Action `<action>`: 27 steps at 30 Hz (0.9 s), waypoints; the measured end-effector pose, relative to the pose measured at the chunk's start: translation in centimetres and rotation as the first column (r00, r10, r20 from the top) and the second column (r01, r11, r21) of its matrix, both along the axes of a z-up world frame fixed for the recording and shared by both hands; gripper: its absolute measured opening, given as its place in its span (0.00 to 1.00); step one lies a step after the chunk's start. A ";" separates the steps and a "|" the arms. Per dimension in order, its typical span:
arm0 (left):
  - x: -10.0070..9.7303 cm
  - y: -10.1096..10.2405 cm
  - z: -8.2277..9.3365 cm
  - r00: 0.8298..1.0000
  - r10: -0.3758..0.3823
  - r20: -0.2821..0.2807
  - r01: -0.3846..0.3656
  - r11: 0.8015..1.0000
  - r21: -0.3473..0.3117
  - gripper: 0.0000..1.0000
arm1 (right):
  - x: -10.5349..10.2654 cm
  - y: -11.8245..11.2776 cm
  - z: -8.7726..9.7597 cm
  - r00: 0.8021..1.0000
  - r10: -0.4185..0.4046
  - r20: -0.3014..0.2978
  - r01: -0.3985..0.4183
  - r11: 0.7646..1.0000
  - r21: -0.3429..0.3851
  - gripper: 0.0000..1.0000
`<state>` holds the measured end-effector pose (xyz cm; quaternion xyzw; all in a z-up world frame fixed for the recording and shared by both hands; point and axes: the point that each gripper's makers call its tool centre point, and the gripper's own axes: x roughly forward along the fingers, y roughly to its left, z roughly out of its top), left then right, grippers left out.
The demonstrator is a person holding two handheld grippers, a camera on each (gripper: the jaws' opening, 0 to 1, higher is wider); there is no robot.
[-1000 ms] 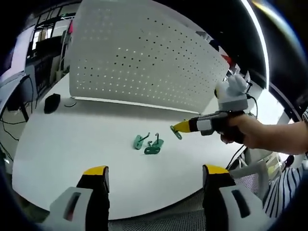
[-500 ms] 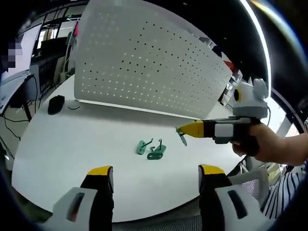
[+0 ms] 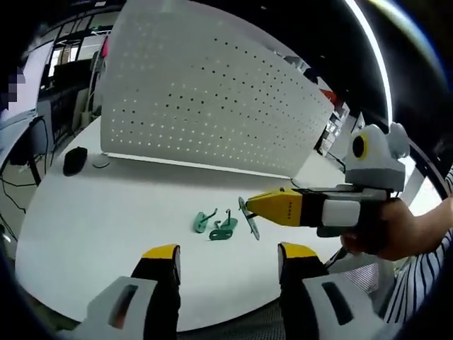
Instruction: Insert the hook assembly into the mounting plate slot until the hook locks in place.
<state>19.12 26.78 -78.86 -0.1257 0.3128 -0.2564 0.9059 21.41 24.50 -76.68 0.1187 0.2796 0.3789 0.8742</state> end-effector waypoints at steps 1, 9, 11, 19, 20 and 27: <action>0.0 0.0 0.0 1.000 0.003 -0.003 -0.003 1.000 0.000 0.55 | -0.2 0.1 0.0 1.000 0.009 0.011 -0.009 1.000 -0.001 0.00; 0.1 0.1 0.2 1.000 0.015 -0.008 -0.015 0.999 -0.036 0.46 | -0.7 0.5 0.5 1.000 0.017 0.022 -0.017 1.000 0.021 0.00; 0.1 0.2 0.3 1.000 0.025 -0.011 -0.026 0.998 -0.048 0.44 | -0.8 0.6 0.7 0.999 0.014 0.030 -0.015 1.000 0.026 0.00; 0.0 -0.2 1.0 1.000 0.018 -0.010 -0.019 0.994 -0.108 0.35 | -0.9 1.0 1.5 0.999 -0.001 0.047 -0.002 0.998 0.062 0.00; 0.0 -0.3 1.1 1.000 0.016 -0.012 -0.017 0.993 -0.113 0.33 | -1.0 1.2 1.5 0.999 0.001 0.047 -0.004 0.998 0.063 0.00; 0.0 -0.1 1.6 0.999 0.031 -0.011 -0.032 0.987 -0.155 0.18 | -1.3 1.9 2.1 0.998 0.005 0.065 -0.009 0.998 0.068 0.00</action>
